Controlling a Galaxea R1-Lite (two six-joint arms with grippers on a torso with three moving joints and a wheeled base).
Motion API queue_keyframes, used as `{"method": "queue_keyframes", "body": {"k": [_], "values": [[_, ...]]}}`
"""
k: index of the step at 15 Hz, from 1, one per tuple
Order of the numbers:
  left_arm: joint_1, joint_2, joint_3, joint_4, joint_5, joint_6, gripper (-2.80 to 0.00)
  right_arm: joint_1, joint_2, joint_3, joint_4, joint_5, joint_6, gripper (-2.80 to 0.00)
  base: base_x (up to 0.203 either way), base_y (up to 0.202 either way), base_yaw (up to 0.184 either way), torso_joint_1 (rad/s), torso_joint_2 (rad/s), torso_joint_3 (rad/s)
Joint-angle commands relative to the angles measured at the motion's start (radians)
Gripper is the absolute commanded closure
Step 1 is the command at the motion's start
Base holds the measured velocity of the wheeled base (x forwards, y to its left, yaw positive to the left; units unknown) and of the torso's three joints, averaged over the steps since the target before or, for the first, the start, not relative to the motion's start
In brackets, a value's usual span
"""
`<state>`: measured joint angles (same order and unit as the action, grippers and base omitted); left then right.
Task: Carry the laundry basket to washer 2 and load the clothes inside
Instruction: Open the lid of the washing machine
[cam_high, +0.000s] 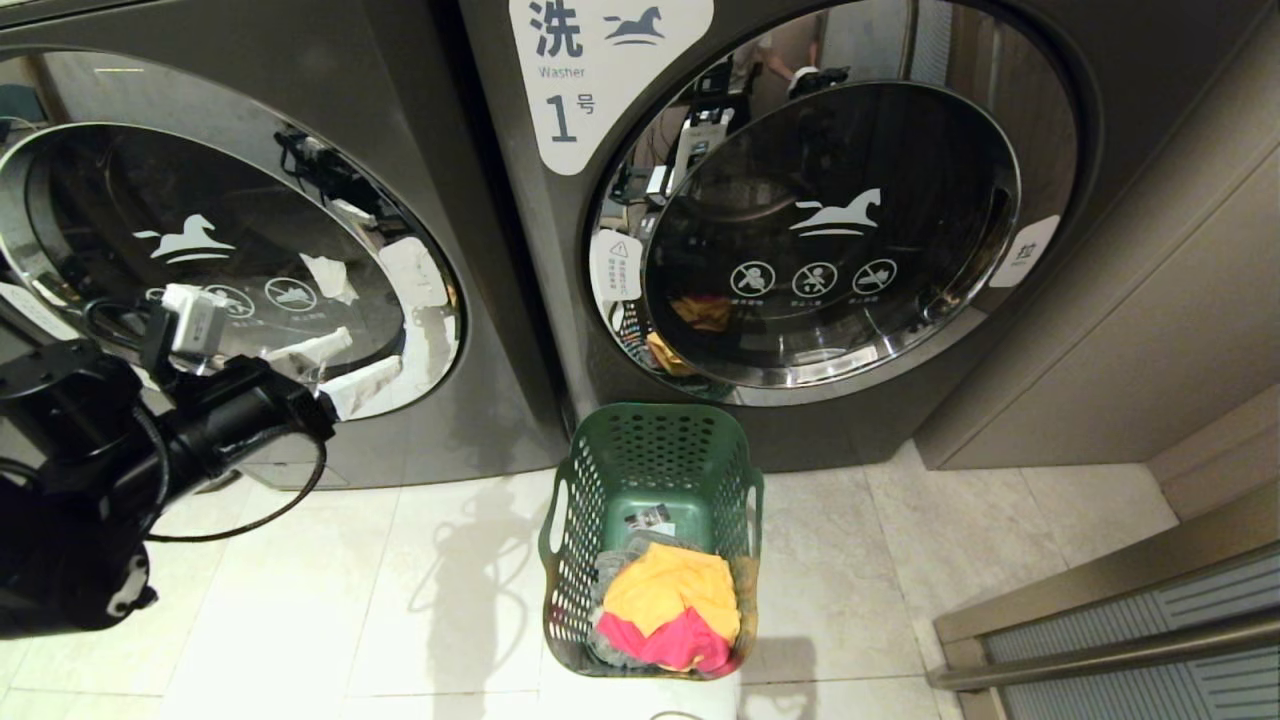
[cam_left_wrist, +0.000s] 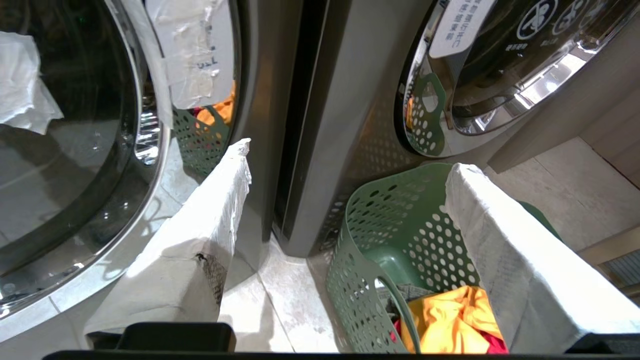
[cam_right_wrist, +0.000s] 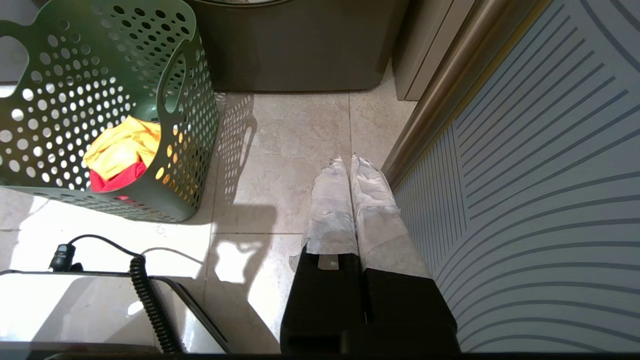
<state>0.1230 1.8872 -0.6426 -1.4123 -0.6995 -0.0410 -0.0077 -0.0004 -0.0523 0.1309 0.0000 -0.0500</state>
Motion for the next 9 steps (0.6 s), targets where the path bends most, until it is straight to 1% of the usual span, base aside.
{"method": "queue_keyframes", "body": {"k": [1,3,4,5,9], "values": [[0.001,-0.002,0.006,-0.008,-0.002,0.007,-2.8,0.0,0.0,0.0,0.001,0.0,-0.001,0.0,0.0,0.0,0.0,0.0,0.0,0.0],[-0.001,-0.001,0.029,-0.008,0.033,0.025,-2.8,0.0,0.0,0.0,0.001,0.0,-0.001,0.0,0.0,0.0,0.0,0.0,0.0,0.0],[-0.008,0.003,0.043,-0.008,0.037,0.045,-2.8,0.0,0.0,0.0,0.001,0.0,-0.001,0.0,0.0,0.0,0.0,0.0,0.0,0.0],[-0.009,0.006,0.044,-0.008,0.037,0.051,-2.8,0.0,0.0,0.0,0.001,0.0,-0.001,0.0,0.0,0.0,0.0,0.0,0.0,0.0],[-0.011,0.013,0.026,-0.008,0.037,0.049,-2.8,0.0,0.0,0.0,0.001,0.0,-0.001,0.0,0.0,0.0,0.0,0.0,0.0,0.0]]}}
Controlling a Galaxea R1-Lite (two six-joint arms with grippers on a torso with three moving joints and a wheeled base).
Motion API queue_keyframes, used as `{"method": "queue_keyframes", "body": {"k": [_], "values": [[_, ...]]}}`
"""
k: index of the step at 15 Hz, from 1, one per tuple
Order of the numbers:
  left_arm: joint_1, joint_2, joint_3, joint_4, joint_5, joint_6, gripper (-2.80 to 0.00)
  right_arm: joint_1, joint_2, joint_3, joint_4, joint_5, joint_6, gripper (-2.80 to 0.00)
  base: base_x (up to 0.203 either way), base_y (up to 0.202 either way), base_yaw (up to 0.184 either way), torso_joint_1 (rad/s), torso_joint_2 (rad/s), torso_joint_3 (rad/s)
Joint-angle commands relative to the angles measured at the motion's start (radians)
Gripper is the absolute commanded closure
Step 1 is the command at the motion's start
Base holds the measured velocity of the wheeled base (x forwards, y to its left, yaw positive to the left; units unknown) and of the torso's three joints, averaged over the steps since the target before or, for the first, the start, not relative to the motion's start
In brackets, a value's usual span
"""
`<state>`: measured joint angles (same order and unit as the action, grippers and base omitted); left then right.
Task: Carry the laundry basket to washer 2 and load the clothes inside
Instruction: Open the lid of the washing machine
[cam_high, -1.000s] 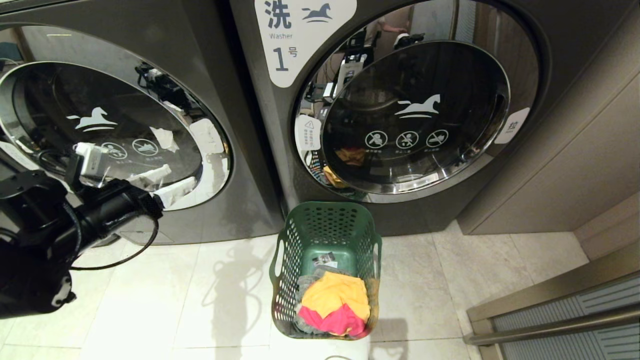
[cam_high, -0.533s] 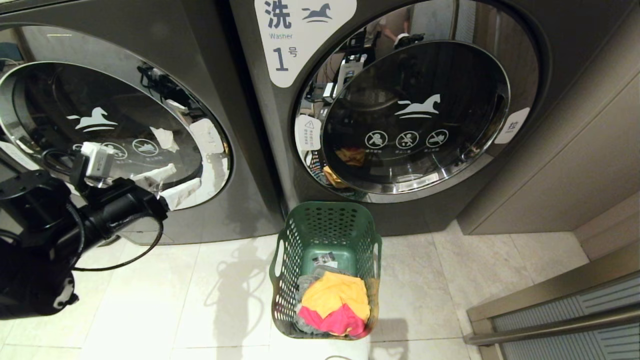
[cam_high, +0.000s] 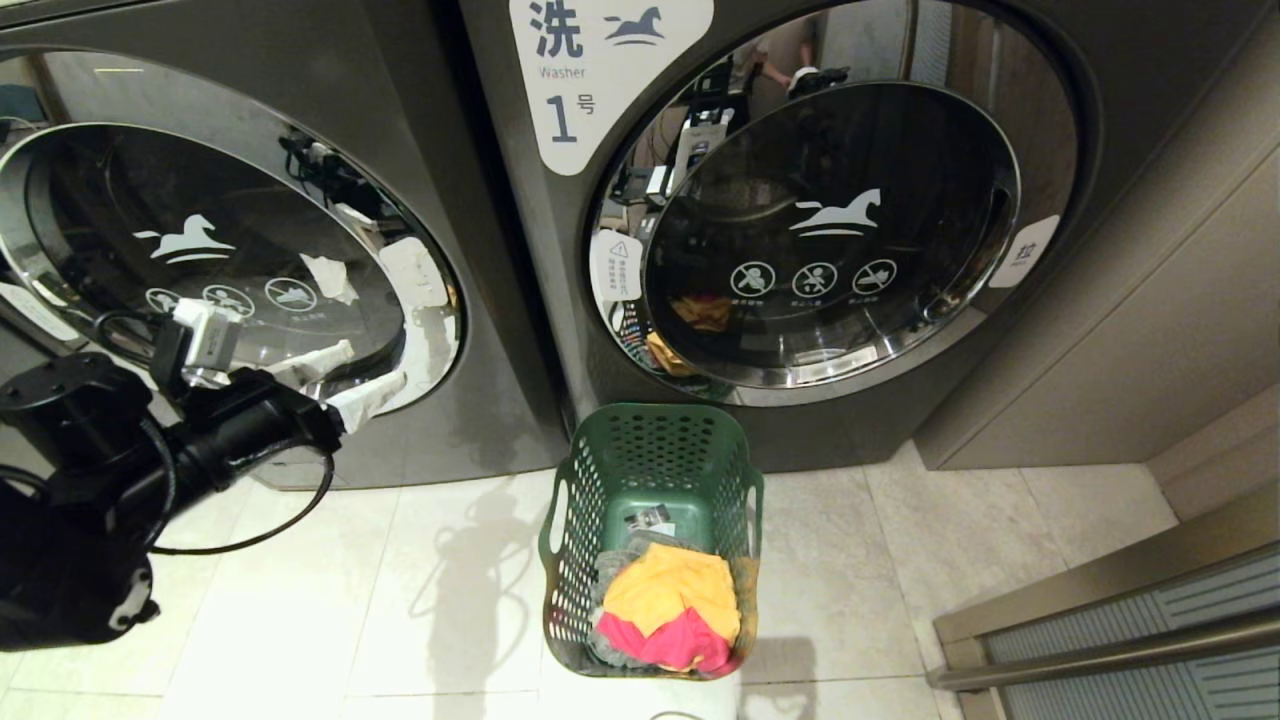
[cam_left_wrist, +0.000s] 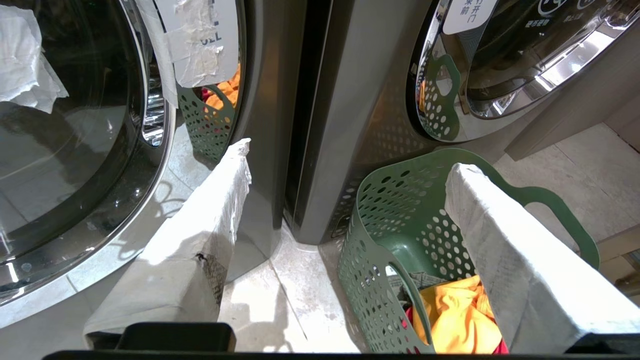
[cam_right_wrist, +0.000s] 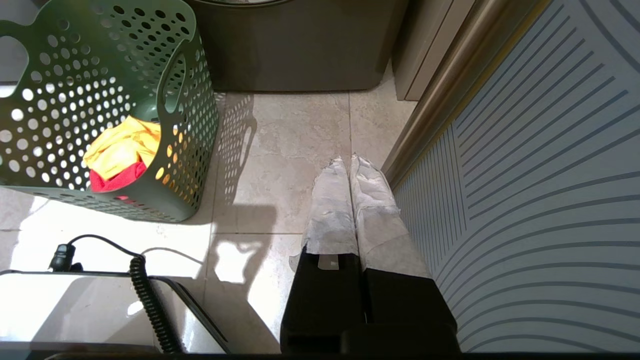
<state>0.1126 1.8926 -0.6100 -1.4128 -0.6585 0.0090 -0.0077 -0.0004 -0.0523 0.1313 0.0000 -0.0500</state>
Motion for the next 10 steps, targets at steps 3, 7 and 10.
{"method": "queue_keyframes", "body": {"k": [3,7,10], "values": [[-0.001,0.023,-0.01,-0.006,-0.004,-0.002,-2.8,0.0,0.0,0.0,0.001,0.0,-0.001,0.0,0.0,0.0,0.0,0.0,0.0,0.0],[-0.01,0.027,-0.012,-0.006,-0.001,-0.003,-2.8,0.0,0.002,0.0,0.001,0.0,-0.001,0.0,0.0,0.0,0.0,0.0,0.0,0.0],[-0.012,0.05,-0.003,-0.006,0.043,0.002,-2.8,0.0,0.0,0.0,0.001,0.0,-0.001,0.0,0.0,0.0,0.0,0.0,0.0,0.0]]}}
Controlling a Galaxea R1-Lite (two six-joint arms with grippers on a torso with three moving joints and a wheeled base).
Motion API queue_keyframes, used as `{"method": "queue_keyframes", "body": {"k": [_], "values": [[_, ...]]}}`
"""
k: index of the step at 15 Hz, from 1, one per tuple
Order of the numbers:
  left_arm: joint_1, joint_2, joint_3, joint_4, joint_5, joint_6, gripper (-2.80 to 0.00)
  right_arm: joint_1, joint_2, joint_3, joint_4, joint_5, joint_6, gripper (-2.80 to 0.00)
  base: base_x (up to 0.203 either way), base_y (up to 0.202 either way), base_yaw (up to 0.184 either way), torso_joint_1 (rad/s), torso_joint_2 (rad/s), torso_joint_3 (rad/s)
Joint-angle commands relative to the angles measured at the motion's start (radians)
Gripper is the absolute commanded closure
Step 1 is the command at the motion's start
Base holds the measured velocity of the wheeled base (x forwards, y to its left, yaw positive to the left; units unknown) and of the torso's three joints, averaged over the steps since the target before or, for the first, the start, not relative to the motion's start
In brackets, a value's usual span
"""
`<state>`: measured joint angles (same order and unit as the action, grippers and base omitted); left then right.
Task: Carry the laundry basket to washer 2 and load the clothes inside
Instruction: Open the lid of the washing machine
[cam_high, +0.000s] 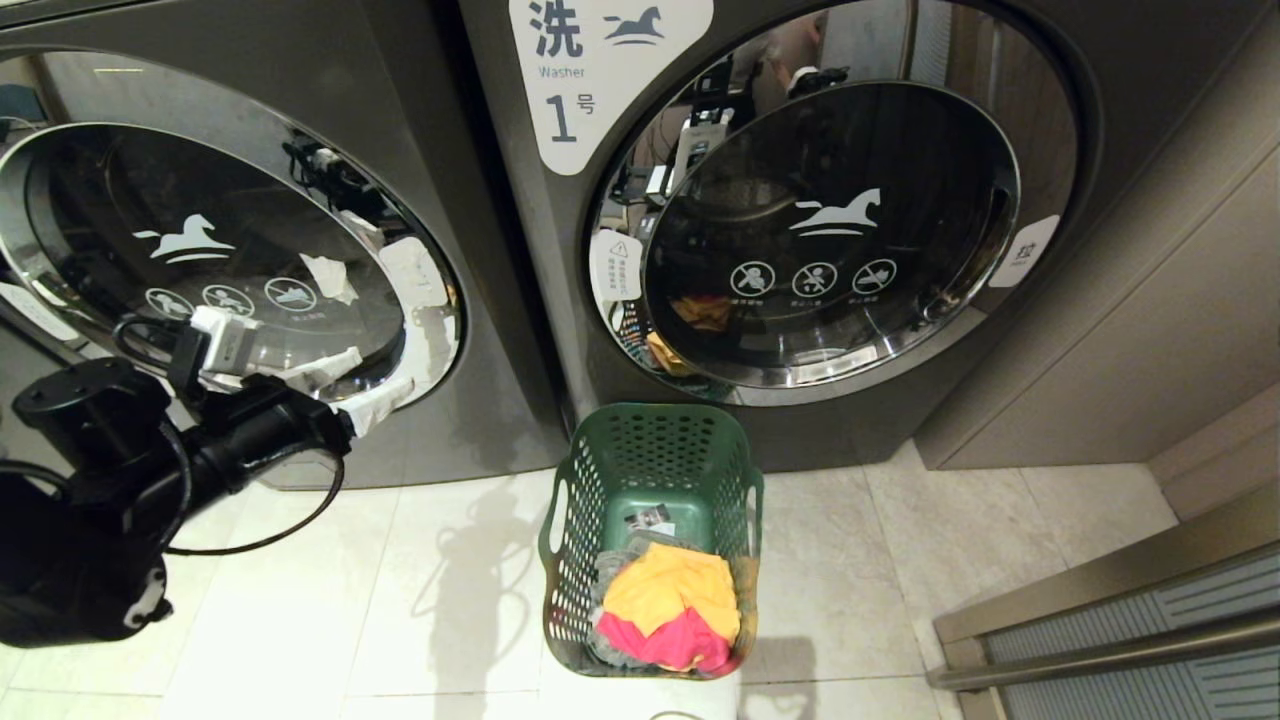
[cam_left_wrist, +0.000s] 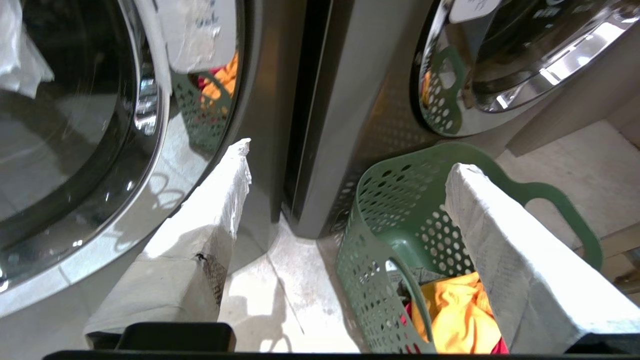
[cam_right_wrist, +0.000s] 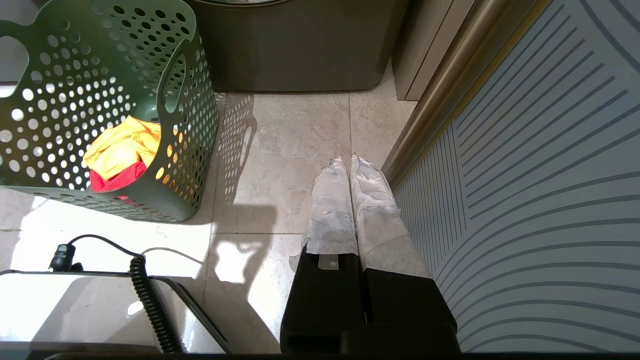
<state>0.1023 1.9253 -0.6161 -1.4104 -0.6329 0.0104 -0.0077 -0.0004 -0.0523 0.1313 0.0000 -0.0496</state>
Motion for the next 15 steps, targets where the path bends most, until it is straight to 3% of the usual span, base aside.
{"method": "queue_keyframes", "body": {"k": [1,7,15], "values": [[-0.011,0.032,0.002,-0.008,0.052,0.0,-2.8,0.0,0.001,0.0,0.001,0.0,-0.001,0.0,0.0,0.0,0.0,0.0,0.0,0.0],[-0.055,0.041,0.008,-0.009,0.156,0.019,-2.8,0.0,0.0,0.0,0.001,0.0,-0.001,0.0,0.0,0.0,0.0,0.0,0.0,0.0],[-0.062,0.107,0.012,-0.026,0.154,0.023,-2.8,0.0,0.0,0.0,0.001,0.0,-0.001,0.0,0.0,0.0,0.0,0.0,0.0,0.0]]}}
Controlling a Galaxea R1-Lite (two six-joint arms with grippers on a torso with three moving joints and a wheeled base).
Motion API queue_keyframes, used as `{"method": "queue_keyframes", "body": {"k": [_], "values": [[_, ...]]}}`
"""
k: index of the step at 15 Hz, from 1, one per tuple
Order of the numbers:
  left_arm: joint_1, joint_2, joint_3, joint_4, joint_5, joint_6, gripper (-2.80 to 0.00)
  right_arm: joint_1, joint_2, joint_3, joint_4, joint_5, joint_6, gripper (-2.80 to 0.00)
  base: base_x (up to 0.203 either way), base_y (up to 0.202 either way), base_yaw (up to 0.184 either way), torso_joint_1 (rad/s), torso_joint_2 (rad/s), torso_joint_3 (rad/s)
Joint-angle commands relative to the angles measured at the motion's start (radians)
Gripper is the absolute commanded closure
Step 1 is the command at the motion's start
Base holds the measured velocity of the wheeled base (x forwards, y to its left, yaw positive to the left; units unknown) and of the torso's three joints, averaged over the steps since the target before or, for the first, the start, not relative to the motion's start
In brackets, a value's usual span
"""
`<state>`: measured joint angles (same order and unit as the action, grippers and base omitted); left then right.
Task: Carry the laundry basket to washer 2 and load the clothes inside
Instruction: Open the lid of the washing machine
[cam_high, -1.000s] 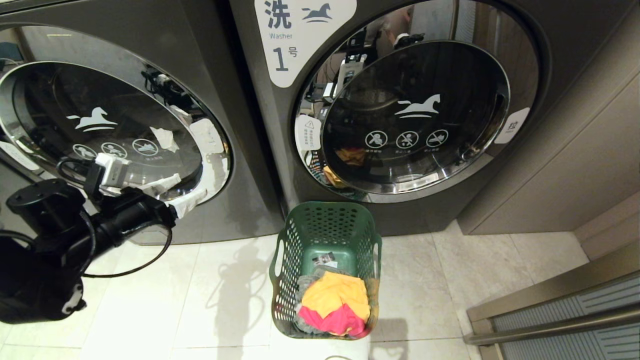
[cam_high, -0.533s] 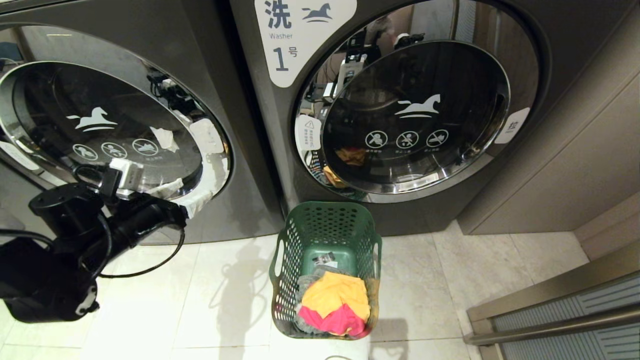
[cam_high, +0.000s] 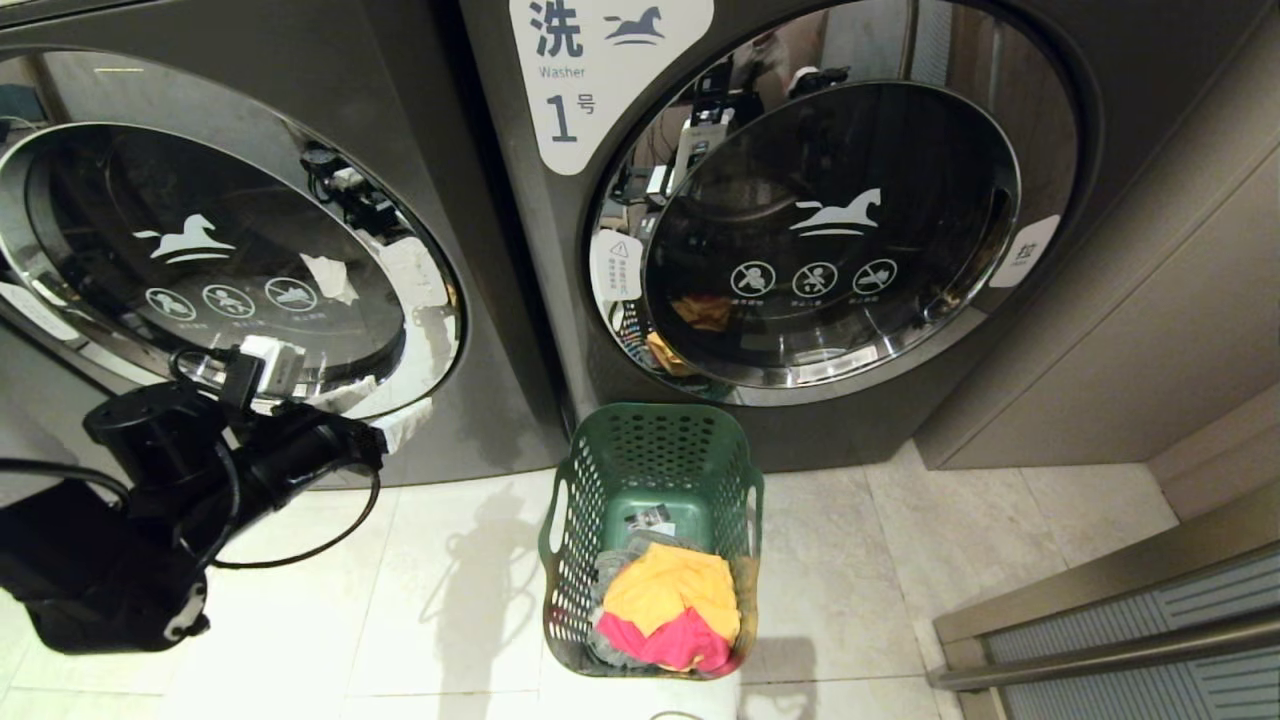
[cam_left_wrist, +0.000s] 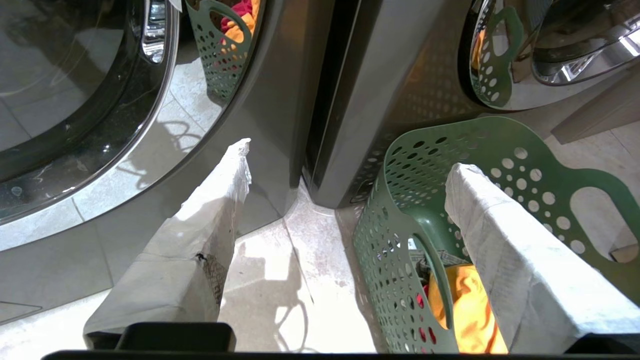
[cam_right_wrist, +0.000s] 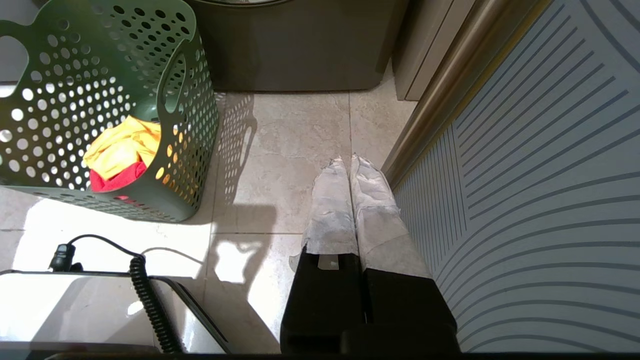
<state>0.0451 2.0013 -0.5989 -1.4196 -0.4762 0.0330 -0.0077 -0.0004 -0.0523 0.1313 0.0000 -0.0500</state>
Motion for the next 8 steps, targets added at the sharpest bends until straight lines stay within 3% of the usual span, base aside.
{"method": "queue_keyframes", "body": {"k": [1,5,8], "values": [[-0.008,0.042,-0.004,-0.041,-0.002,-0.002,-2.8,0.0,0.0,0.0,0.001,0.0,-0.001,0.0,0.0,0.0,0.0,0.0,0.0,0.0],[-0.039,0.032,0.013,-0.045,0.007,-0.002,-2.8,0.0,0.0,0.0,0.001,0.0,-0.001,0.0,0.0,0.0,0.0,0.0,0.0,0.0],[-0.098,0.031,0.019,-0.045,0.059,-0.01,-2.8,0.0,0.0,0.0,0.001,0.0,-0.001,0.0,0.0,0.0,0.0,0.0,0.0,0.0]]}}
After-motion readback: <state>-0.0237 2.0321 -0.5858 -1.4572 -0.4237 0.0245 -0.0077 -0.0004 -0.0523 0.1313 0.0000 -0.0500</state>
